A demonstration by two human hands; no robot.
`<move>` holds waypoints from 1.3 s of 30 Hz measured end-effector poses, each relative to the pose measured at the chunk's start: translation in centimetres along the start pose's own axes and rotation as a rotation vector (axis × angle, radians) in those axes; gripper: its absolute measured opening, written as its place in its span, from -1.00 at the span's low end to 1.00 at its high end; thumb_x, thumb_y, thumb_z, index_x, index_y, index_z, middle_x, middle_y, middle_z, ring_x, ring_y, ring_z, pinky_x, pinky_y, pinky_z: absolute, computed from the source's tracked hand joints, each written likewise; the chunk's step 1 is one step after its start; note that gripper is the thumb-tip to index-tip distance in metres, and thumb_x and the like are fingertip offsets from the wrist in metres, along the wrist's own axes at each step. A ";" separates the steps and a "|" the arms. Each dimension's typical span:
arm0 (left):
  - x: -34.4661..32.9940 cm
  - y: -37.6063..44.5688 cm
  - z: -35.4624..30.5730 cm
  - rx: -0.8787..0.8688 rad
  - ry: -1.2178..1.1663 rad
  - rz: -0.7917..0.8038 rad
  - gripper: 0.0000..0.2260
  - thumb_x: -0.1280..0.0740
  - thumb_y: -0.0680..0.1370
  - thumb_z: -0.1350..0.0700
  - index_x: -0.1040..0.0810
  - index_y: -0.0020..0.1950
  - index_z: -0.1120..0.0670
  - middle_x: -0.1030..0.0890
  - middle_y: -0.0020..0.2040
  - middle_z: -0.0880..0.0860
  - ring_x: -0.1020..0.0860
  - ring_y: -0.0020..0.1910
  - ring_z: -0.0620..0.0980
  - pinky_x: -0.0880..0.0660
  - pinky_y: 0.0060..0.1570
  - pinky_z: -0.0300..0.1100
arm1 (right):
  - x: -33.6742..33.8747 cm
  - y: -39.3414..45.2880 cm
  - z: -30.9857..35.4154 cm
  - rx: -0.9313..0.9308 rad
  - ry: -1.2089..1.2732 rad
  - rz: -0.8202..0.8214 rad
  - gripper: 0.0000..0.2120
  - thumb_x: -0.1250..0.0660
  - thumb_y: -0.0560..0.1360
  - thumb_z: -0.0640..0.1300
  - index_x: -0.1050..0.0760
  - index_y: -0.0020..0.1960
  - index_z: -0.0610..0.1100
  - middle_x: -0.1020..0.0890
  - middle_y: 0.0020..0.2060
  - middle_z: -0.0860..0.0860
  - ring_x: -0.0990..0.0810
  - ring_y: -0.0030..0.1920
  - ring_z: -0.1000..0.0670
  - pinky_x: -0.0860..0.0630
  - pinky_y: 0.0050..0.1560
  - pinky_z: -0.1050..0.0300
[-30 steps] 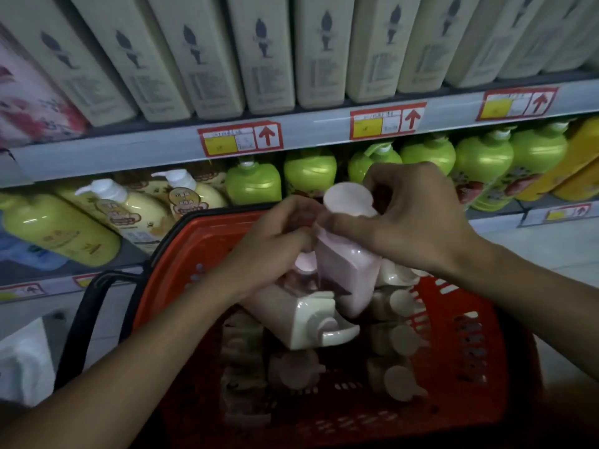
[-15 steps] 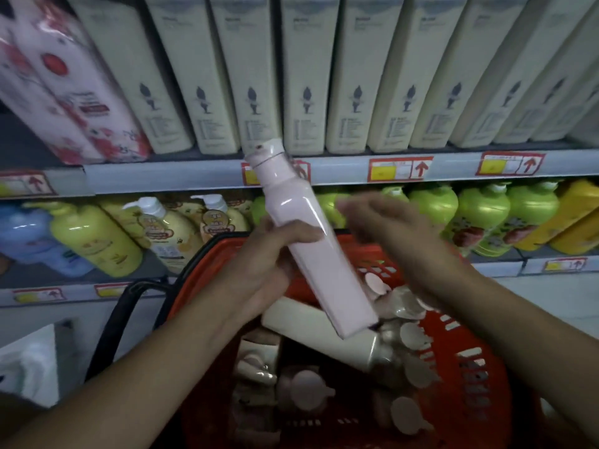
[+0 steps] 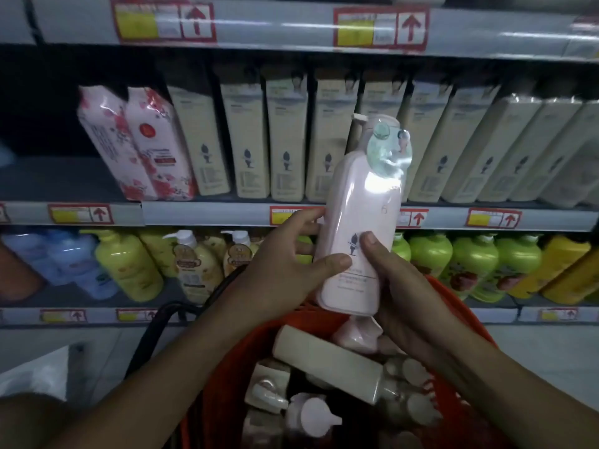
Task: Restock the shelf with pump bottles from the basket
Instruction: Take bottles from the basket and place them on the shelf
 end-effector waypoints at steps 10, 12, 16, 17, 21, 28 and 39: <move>1.9 -1.6 -8.4 -0.125 -0.111 -0.054 -0.32 -0.60 0.33 0.15 -0.48 0.42 0.00 -0.67 0.17 -0.09 -0.69 0.05 -0.13 -0.66 0.02 -0.05 | -3.1 -4.5 9.9 0.398 -0.465 -0.085 -0.41 -0.51 0.34 -0.12 -0.49 0.36 -0.08 -0.74 -0.03 -0.18 -0.72 0.04 -0.19 -0.63 0.11 -0.22; 2.0 -1.3 -10.2 -0.164 -0.131 -0.074 -0.48 -0.60 0.38 0.17 -0.56 0.30 -0.06 -0.71 0.10 -0.10 -0.69 0.02 -0.15 -0.65 -0.05 -0.17 | -3.9 -5.1 11.5 0.472 -0.538 -0.094 -0.36 -0.54 0.28 -0.07 -0.51 0.34 -0.08 -0.75 -0.06 -0.15 -0.73 0.00 -0.15 -0.62 0.12 -0.24; 1.7 -0.4 -14.1 -0.270 -0.083 -0.056 -0.52 -0.55 0.43 0.20 -0.55 0.26 -0.17 -0.70 0.09 -0.23 -0.67 0.08 -0.19 -0.62 -0.03 -0.25 | -4.7 -5.8 14.5 0.598 -0.483 -0.096 -0.29 -0.65 0.20 -0.01 -0.54 0.31 -0.06 -0.75 -0.05 -0.13 -0.73 0.02 -0.13 -0.64 0.11 -0.12; 1.6 0.1 -15.4 -0.305 -0.069 -0.040 -0.50 -0.56 0.42 0.20 -0.56 0.28 -0.16 -0.70 0.10 -0.21 -0.67 0.08 -0.16 -0.63 -0.01 -0.23 | -4.9 -5.7 15.4 0.640 -0.462 -0.092 -0.20 -0.68 0.11 0.03 -0.53 0.31 -0.06 -0.76 -0.04 -0.12 -0.73 0.03 -0.11 -0.66 0.07 -0.02; 2.1 2.9 -21.5 -0.460 0.049 -0.019 -0.54 -0.56 0.41 0.24 -0.60 0.12 -0.26 -0.70 0.05 -0.25 -0.67 0.04 -0.21 -0.59 -0.03 -0.34 | -6.0 -5.5 20.4 0.856 -0.412 -0.107 0.01 -0.72 -0.08 0.17 -0.52 0.33 -0.04 -0.75 0.02 -0.09 -0.72 0.05 -0.01 -0.63 0.00 0.24; 1.5 10.9 -30.1 -0.629 0.062 -0.161 -0.48 -0.55 0.42 0.21 -0.55 0.34 -0.08 -0.69 0.10 -0.19 -0.62 0.11 -0.27 -0.57 0.06 -0.36 | -8.9 -2.7 31.6 1.183 -0.697 -0.052 -0.49 -0.37 0.54 -0.31 -0.40 0.42 0.01 -0.67 0.20 0.03 -0.63 0.22 0.05 -0.58 0.11 0.25; -0.7 20.1 -29.4 -0.475 0.173 -0.278 -0.61 -0.47 0.48 0.11 -0.45 0.08 -0.35 -0.65 0.08 -0.20 -0.63 0.04 -0.22 -0.61 0.01 -0.27 | -5.8 7.6 36.9 0.931 -0.774 -0.097 -0.60 -0.42 0.53 -0.11 -0.45 0.31 0.16 -0.71 0.02 0.26 -0.68 0.05 0.21 -0.62 -0.03 0.27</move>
Point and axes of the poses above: each hand's wrist, its own y-axis towards the middle knuckle, its own x-axis out of the back of the hand, z = x × y, the point moved 4 cm from there along y, towards the middle knuckle
